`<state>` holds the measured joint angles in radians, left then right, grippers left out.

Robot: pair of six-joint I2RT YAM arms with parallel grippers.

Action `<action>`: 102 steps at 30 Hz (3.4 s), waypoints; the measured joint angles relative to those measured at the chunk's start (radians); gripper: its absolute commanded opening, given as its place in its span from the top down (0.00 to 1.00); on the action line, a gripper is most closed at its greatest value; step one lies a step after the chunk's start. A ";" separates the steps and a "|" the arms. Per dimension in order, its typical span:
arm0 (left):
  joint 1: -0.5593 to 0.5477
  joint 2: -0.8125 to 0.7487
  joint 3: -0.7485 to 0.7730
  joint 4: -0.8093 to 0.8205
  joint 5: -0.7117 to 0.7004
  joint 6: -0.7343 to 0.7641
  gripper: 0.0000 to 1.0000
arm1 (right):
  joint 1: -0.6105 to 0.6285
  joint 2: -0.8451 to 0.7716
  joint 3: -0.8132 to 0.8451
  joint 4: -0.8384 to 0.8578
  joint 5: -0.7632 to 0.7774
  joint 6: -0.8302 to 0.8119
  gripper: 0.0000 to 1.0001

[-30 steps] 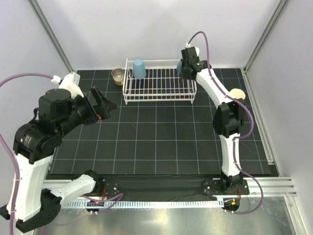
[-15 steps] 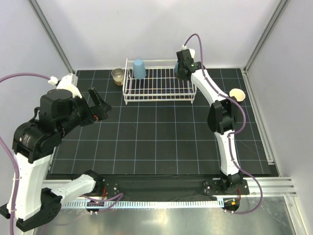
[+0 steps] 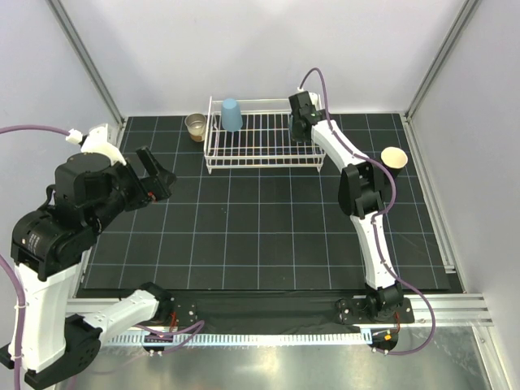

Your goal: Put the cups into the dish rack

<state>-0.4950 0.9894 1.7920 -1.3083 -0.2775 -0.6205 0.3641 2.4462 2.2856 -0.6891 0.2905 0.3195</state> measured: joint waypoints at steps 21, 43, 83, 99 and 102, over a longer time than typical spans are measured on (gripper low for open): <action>0.000 0.031 0.005 0.001 -0.031 0.002 0.00 | -0.022 0.035 0.052 0.012 -0.001 -0.028 0.88; 0.000 0.032 0.005 0.001 -0.037 -0.008 0.00 | -0.028 0.059 0.075 0.053 -0.008 -0.019 0.48; 0.000 -0.120 -0.121 0.015 0.159 -0.084 0.00 | -0.301 -0.443 -0.008 -0.268 0.040 0.190 0.44; 0.000 -0.071 -0.147 0.055 0.167 -0.083 0.00 | -0.473 -0.342 -0.025 -0.606 0.075 0.573 0.43; 0.000 -0.067 -0.154 0.055 0.167 -0.083 0.00 | -0.481 -0.330 -0.026 -0.631 0.089 0.597 0.44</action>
<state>-0.4950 0.9226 1.6375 -1.2530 -0.1108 -0.7033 -0.1173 2.1166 2.2601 -1.3205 0.3790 0.9169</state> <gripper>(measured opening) 0.996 0.565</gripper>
